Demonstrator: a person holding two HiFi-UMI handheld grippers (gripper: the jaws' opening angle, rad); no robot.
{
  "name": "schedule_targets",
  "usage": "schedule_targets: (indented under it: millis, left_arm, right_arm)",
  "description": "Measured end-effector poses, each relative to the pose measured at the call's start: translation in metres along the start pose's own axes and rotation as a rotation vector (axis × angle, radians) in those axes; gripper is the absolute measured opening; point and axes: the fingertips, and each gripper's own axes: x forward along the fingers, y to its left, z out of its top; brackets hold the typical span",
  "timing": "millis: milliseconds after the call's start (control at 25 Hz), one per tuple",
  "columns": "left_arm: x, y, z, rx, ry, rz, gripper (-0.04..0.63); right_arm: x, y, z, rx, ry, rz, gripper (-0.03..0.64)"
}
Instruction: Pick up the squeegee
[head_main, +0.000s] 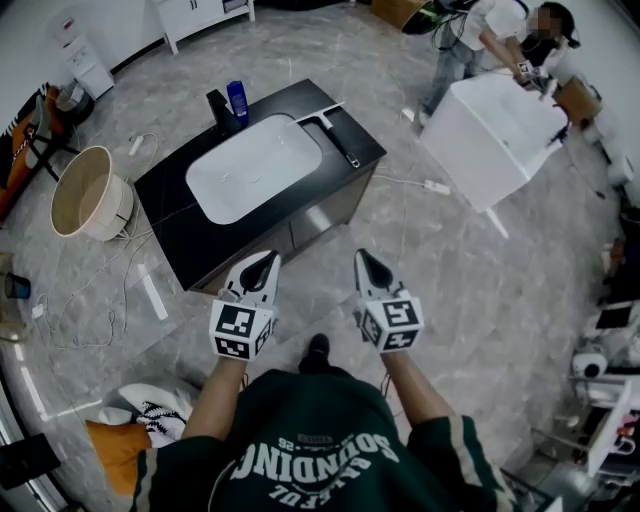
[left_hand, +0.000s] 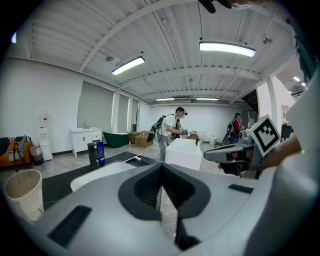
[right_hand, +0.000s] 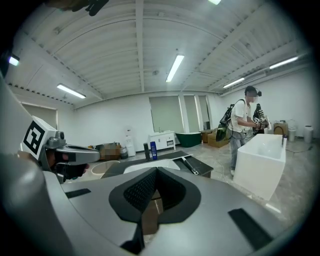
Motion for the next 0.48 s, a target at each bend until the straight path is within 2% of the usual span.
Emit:
schedule_targets:
  millis: [480]
  left_arm:
    - [0.071, 0.012, 0.021, 0.001, 0.016, 0.025, 0.002]
  right_arm:
    - [0.055, -0.055, 0.017, 0.012, 0.008, 0.029, 0.000]
